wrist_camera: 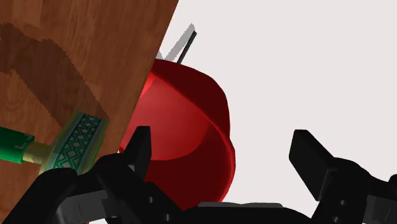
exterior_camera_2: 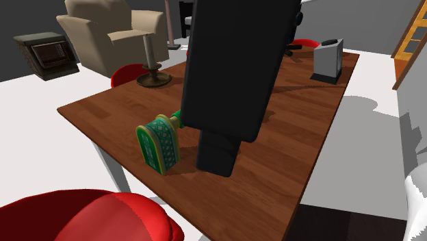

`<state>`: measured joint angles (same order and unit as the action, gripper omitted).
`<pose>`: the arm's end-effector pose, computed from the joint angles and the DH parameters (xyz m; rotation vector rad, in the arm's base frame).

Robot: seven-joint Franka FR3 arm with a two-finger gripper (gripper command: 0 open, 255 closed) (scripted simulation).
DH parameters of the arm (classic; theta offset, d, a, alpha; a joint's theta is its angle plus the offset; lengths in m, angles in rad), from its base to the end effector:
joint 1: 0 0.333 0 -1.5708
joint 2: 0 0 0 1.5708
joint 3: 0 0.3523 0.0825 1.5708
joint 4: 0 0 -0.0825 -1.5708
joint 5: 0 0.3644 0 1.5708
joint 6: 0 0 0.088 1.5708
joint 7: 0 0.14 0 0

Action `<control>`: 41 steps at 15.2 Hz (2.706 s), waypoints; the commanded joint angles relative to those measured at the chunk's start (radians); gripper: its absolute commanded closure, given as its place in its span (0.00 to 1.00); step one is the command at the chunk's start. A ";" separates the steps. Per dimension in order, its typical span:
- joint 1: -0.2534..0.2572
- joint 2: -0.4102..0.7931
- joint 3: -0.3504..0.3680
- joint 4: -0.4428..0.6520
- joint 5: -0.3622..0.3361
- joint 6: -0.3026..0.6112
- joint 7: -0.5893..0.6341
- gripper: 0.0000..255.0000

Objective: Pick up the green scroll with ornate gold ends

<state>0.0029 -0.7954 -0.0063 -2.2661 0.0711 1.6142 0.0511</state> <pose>0.2676 0.0079 0.6314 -3.0538 0.0777 -0.2166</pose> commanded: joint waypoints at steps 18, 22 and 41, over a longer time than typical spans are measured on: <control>0.077 0.194 -0.460 -0.046 -0.257 0.188 -0.830 0.00; 0.121 0.320 -0.574 0.017 -0.269 0.248 -1.030 0.00; 0.179 0.968 -0.828 0.320 0.083 0.445 -1.800 0.00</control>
<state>0.1833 0.1678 -0.8360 -1.9364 0.1495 2.0465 -1.7448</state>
